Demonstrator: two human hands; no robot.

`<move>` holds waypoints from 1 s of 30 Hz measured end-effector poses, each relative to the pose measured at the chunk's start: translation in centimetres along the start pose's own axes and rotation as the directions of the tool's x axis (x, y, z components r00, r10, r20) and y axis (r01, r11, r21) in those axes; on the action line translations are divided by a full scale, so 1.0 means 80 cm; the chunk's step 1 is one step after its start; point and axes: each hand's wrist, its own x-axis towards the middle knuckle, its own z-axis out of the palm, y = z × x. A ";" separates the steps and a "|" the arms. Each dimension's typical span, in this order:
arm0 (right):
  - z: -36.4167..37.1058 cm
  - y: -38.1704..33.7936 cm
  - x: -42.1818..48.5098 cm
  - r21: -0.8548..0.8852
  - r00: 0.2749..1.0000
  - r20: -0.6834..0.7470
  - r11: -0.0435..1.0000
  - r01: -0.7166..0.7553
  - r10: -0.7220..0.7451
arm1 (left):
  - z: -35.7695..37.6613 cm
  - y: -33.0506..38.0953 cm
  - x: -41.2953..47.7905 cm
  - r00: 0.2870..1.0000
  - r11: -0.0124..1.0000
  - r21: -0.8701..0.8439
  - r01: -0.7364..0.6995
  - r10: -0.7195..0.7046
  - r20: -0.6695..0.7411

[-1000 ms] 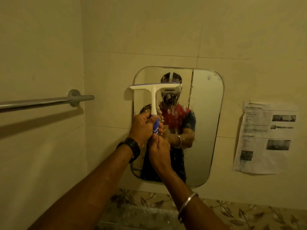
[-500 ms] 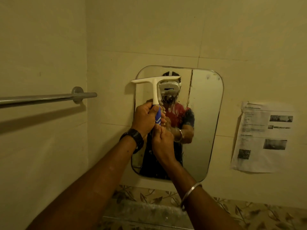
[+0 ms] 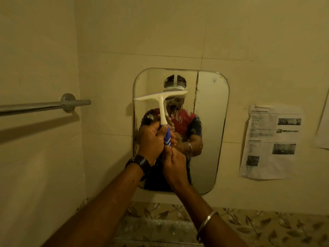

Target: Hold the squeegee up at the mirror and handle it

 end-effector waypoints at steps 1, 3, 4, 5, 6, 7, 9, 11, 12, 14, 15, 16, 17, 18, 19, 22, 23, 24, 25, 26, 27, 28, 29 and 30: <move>-0.005 -0.010 0.015 0.000 1.000 -0.007 1.000 0.020 -0.020 | 0.002 0.008 0.012 0.999 0.999 0.019 -0.030 0.031 -0.010; -0.014 -0.023 0.042 -0.027 0.999 -0.010 0.998 0.051 -0.051 | 0.009 0.021 0.032 0.997 0.997 0.034 -0.069 0.070 -0.022; -0.017 -0.026 0.052 -0.053 0.998 -0.009 0.997 0.058 -0.058 | 0.013 0.027 0.038 0.997 0.997 0.025 -0.074 0.075 -0.032; -0.019 -0.025 0.059 -0.072 0.998 -0.008 0.996 0.057 -0.057 | 0.017 0.028 0.044 0.996 0.997 0.018 -0.073 0.073 -0.043; -0.020 -0.023 0.061 -0.076 0.999 -0.008 0.996 0.048 -0.048 | 0.021 0.029 0.046 0.997 0.998 0.017 -0.066 0.066 -0.048; -0.021 -0.019 0.059 -0.067 0.999 -0.008 0.997 0.034 -0.035 | 0.025 0.026 0.045 0.997 0.998 0.019 -0.052 0.053 -0.050; -0.020 -0.004 0.043 -0.041 1.000 -0.008 0.999 -0.009 0.009 | 0.034 0.017 0.033 0.999 1.000 0.020 -0.002 0.003 -0.047; -0.018 0.016 0.019 -0.014 0.997 -0.014 0.997 -0.076 0.076 | 0.042 0.003 0.013 0.999 1.000 0.000 0.028 -0.028 -0.021; -0.017 0.024 0.008 -0.001 0.994 -0.019 0.995 -0.103 0.103 | 0.044 -0.002 0.004 0.999 0.999 0.008 0.031 -0.031 -0.016; -0.016 0.030 -0.002 0.001 0.993 -0.035 0.994 -0.110 0.110 | 0.043 -0.007 -0.006 1.000 1.000 0.016 0.019 -0.019 -0.011; -0.017 0.027 -0.001 0.000 0.995 -0.037 0.996 -0.091 0.091 | 0.042 -0.006 -0.004 1.000 1.000 0.010 0.009 -0.009 -0.012; -0.020 0.018 0.005 0.003 0.997 -0.034 0.998 -0.062 0.063 | 0.041 0.001 0.000 1.000 1.000 0.002 -0.004 0.004 -0.015; -0.024 0.008 0.014 0.002 0.999 -0.026 1.000 -0.027 0.028 | 0.040 0.009 0.007 0.999 1.000 -0.007 -0.021 0.021 -0.025; -0.030 -0.006 0.026 -0.004 1.000 -0.017 1.000 0.016 -0.016 | 0.039 0.019 0.015 0.998 0.999 -0.008 -0.046 0.045 -0.041; -0.035 -0.019 0.039 -0.021 0.998 -0.005 0.998 0.059 -0.059 | 0.039 0.029 0.023 0.995 0.997 -0.010 -0.077 0.077 -0.058; -0.048 -0.047 0.077 -0.143 0.989 0.050 0.979 0.146 -0.140 | 0.037 0.051 0.043 0.985 0.990 -0.066 -0.122 0.112 -0.130; -0.050 -0.051 0.085 -0.184 0.986 0.064 0.970 0.161 -0.152 | 0.038 0.055 0.047 0.982 0.989 -0.085 -0.123 0.109 -0.155; -0.052 -0.052 0.090 -0.211 0.985 0.072 0.963 0.166 -0.154 | 0.039 0.055 0.049 0.981 0.988 -0.097 -0.117 0.099 -0.169; -0.054 -0.049 0.091 -0.227 0.987 0.074 0.961 0.158 -0.145 | 0.042 0.053 0.050 0.981 0.989 -0.105 -0.106 0.087 -0.172; -0.055 -0.042 0.088 -0.233 0.989 0.070 0.962 0.141 -0.128 | 0.047 0.049 0.049 0.983 0.990 -0.109 -0.092 0.073 -0.167; -0.056 -0.034 0.083 -0.221 0.992 0.061 0.968 0.118 -0.107 | 0.053 0.043 0.047 0.986 0.992 -0.102 -0.075 0.059 -0.158; -0.057 -0.023 0.075 -0.189 0.996 0.048 0.978 0.087 -0.079 | 0.060 0.037 0.043 0.989 0.994 -0.087 -0.059 0.046 -0.143; -0.058 -0.010 0.066 -0.148 0.998 0.033 0.988 0.052 -0.047 | 0.066 0.028 0.037 0.991 0.997 -0.068 -0.043 0.034 -0.127; -0.058 0.004 0.057 -0.112 1.000 0.018 0.994 0.014 -0.012 | 0.073 0.021 0.031 0.994 0.998 -0.051 -0.030 0.024 -0.109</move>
